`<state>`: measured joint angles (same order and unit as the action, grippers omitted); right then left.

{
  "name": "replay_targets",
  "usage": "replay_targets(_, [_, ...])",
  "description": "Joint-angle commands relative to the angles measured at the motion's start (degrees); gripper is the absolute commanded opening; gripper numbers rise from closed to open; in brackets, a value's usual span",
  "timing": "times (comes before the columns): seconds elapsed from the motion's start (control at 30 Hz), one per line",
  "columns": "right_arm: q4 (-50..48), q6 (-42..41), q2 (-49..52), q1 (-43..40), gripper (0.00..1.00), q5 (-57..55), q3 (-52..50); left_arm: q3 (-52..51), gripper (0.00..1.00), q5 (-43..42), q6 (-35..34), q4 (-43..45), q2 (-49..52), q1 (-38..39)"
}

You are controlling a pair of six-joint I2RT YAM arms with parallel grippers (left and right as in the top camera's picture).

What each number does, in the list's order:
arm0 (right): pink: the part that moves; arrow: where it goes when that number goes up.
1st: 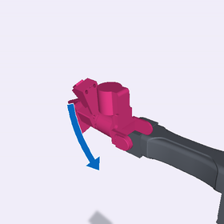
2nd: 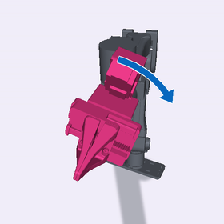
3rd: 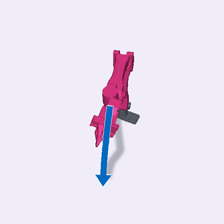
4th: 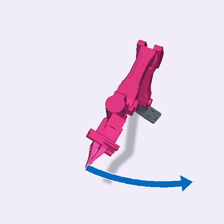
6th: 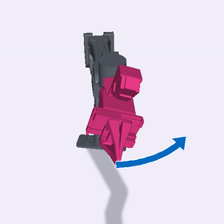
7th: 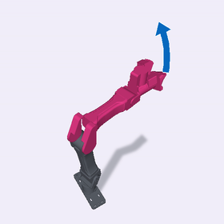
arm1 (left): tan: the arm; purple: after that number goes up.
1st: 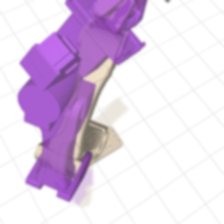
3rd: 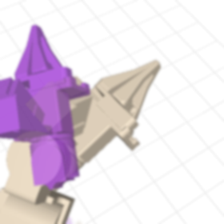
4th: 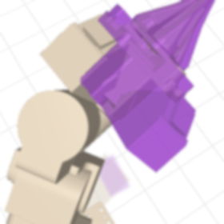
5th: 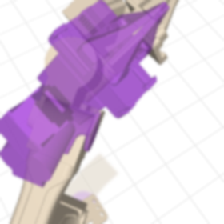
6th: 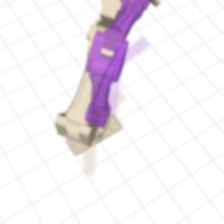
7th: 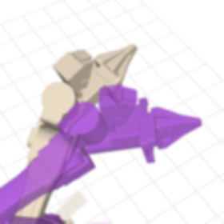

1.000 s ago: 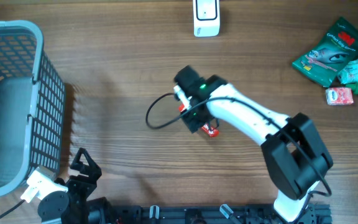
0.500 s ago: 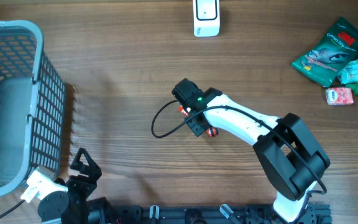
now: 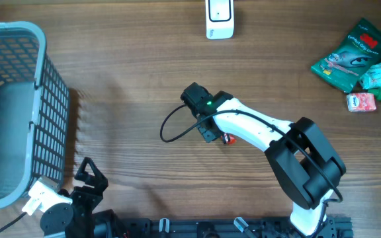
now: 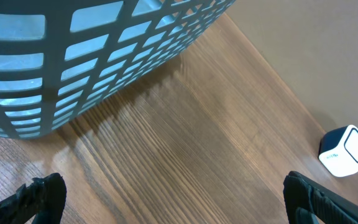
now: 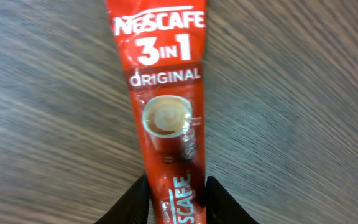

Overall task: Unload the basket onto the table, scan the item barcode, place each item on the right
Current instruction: 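Lift the Nescafe stick and turn it upright in the right gripper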

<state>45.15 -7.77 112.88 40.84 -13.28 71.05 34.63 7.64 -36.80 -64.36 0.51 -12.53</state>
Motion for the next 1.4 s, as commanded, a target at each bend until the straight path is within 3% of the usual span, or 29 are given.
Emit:
replay_targets(0.0, [1.2,-4.09,4.79,-0.33,0.3,-5.03,-2.49,-0.09,1.0,0.74,-0.33,0.02,-0.13,-0.11])
replay_targets(0.1, [1.16,-4.46,4.79,0.04,0.3,-5.73,-2.49,-0.09,1.0,0.74,-0.33,0.04,-0.13,-0.11])
replay_targets(0.3, [1.68,-6.78,4.76,2.82,0.43,-10.95,-2.49,-0.09,1.0,0.74,-0.33,0.04,-0.13,-0.11])
replay_targets(0.43, [2.03,-7.39,4.81,3.63,0.42,-10.69,-2.49,-0.09,1.0,0.74,-0.33,0.04,-0.13,-0.11])
replay_targets(0.6, [3.02,-7.23,5.35,3.39,0.3,-7.63,-2.49,-0.09,1.0,0.74,-0.33,0.04,-0.13,-0.11])
replay_targets(0.77, [3.78,-6.99,7.91,2.97,0.29,-7.08,-2.51,-0.09,1.0,0.74,-0.33,0.04,-0.13,-0.11])
replay_targets(0.93, [4.66,-5.84,9.7,2.54,0.21,-4.59,-2.51,-0.09,1.0,0.74,-0.35,0.04,-0.13,-0.11])
replay_targets(1.2, [7.43,-1.73,9.7,-3.52,0.15,10.23,-2.49,-0.09,1.0,0.74,-0.33,0.04,-0.13,-0.11])
replay_targets(1.27, [7.45,0.24,9.7,-6.29,0.05,15.28,-2.49,-0.09,1.0,0.74,-0.33,0.04,-0.13,-0.11])
replay_targets(1.37, [8.04,4.98,9.68,-10.43,0.05,24.94,-2.14,-0.09,1.0,0.74,-0.33,0.04,-0.13,-0.11])
